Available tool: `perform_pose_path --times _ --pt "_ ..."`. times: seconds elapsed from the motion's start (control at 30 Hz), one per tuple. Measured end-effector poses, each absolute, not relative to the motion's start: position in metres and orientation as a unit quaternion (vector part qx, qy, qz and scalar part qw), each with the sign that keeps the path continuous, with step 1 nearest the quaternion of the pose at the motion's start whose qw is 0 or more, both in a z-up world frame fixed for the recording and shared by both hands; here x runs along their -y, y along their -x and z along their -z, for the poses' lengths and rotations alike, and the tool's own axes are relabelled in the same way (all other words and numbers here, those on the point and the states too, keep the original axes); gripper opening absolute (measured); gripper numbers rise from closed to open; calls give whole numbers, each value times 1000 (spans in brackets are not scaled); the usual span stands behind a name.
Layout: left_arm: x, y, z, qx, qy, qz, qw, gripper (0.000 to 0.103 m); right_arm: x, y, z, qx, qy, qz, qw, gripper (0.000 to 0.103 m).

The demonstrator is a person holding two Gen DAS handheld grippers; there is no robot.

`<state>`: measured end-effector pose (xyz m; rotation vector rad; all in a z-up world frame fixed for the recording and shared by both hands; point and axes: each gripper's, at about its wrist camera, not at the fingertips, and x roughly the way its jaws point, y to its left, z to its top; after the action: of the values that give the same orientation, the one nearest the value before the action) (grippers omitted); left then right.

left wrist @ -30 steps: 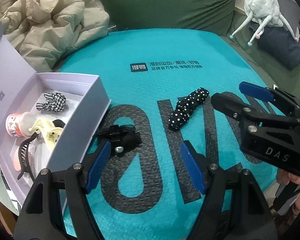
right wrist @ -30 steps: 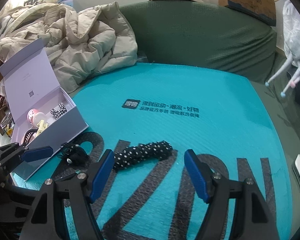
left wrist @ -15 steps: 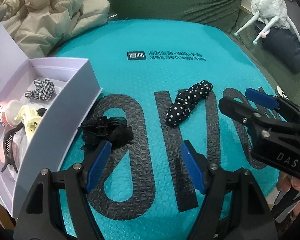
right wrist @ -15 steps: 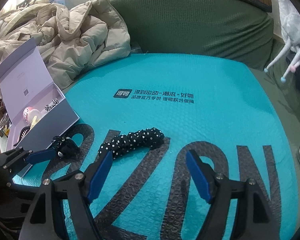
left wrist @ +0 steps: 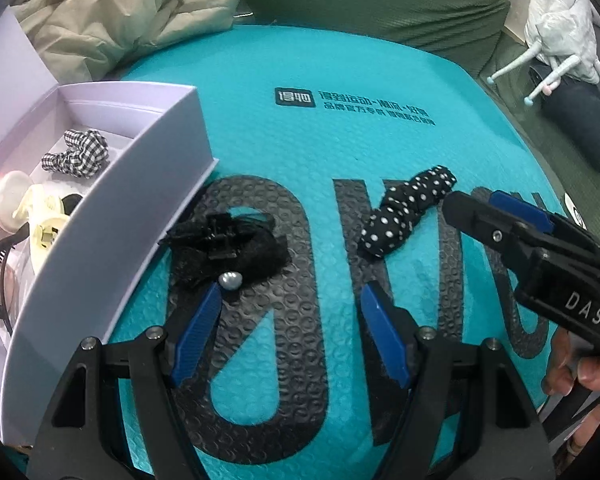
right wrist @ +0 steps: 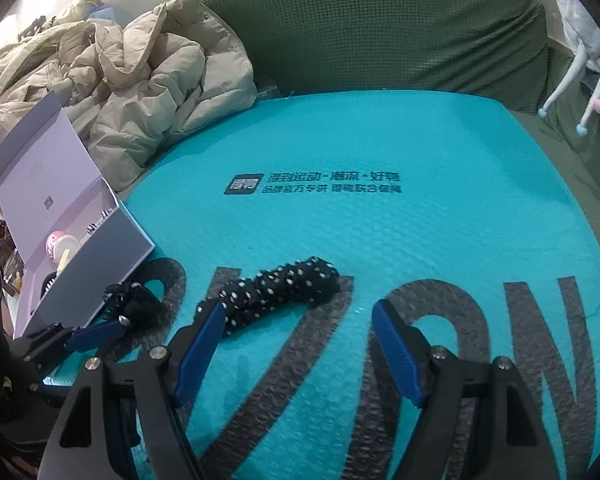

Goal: Organize objects
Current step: 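Grasp the black bow clip with the left gripper while the right gripper grasps the polka-dot scrunchie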

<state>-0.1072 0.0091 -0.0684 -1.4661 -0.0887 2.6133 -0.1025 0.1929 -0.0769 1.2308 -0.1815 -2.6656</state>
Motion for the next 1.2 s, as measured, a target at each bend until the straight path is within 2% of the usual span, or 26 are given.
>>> perform_pose_path --times 0.63,0.77,0.9,1.0,1.2 --pt "-10 130 72 12 475 -878 62 71 -175 141 96 78 -443 889 84 77" --pt "-14 133 73 -8 475 -877 66 71 -173 143 97 70 -446 888 86 70" --pt "-19 133 72 -22 471 -878 75 56 -173 144 97 65 -446 889 83 59" --pt "-19 134 71 -21 472 -878 80 45 -175 145 97 68 -449 886 91 56" --pt "-24 135 70 -28 472 -876 99 40 -178 144 96 55 -459 880 109 54"
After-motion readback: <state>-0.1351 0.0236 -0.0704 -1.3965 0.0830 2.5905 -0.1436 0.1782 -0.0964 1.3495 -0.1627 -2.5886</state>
